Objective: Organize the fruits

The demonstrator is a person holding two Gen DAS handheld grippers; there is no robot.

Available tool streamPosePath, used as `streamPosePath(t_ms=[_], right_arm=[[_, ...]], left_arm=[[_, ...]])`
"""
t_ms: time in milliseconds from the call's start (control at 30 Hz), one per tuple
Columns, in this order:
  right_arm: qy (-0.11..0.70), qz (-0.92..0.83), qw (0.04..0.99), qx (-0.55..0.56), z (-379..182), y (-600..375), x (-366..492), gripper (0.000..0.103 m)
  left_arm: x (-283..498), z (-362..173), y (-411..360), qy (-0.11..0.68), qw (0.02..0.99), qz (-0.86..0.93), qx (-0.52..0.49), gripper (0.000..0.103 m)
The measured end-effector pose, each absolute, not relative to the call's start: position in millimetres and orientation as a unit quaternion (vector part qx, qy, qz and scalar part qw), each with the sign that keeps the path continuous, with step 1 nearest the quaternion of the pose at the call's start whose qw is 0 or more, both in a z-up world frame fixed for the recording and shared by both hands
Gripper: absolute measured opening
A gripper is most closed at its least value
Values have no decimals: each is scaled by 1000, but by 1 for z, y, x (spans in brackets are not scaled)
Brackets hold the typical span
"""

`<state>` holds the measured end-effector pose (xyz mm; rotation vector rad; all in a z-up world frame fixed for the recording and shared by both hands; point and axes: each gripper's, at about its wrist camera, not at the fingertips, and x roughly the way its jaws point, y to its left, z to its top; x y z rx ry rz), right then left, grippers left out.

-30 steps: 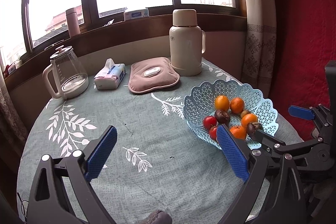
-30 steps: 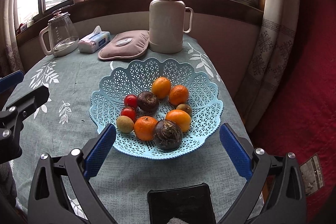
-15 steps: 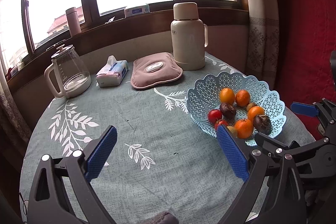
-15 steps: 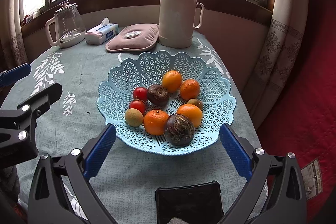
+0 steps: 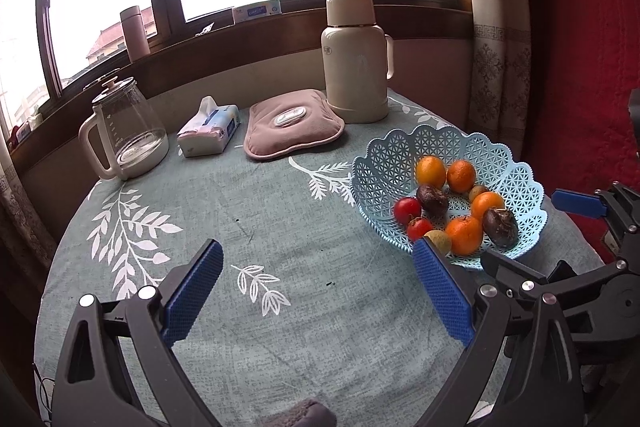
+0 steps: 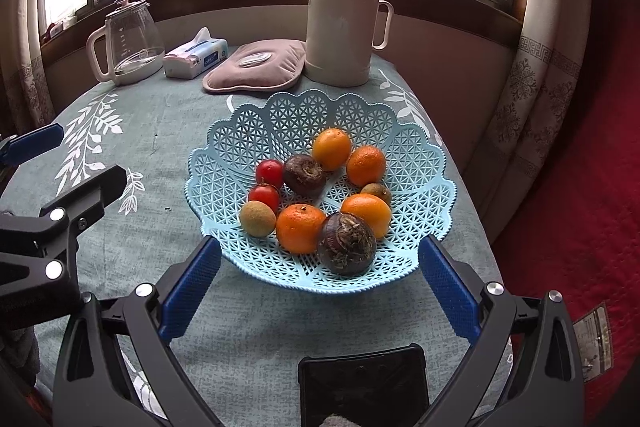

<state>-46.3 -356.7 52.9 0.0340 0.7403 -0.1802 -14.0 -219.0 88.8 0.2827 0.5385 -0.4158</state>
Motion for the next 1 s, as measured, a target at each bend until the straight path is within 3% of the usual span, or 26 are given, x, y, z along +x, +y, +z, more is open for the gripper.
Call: streamPosePath(t_ms=[1000], right_arm=[[378,-85,922,2,43,-351,-41,100]], left_arm=[[-11,78,-222,285,922,-222,138,95]])
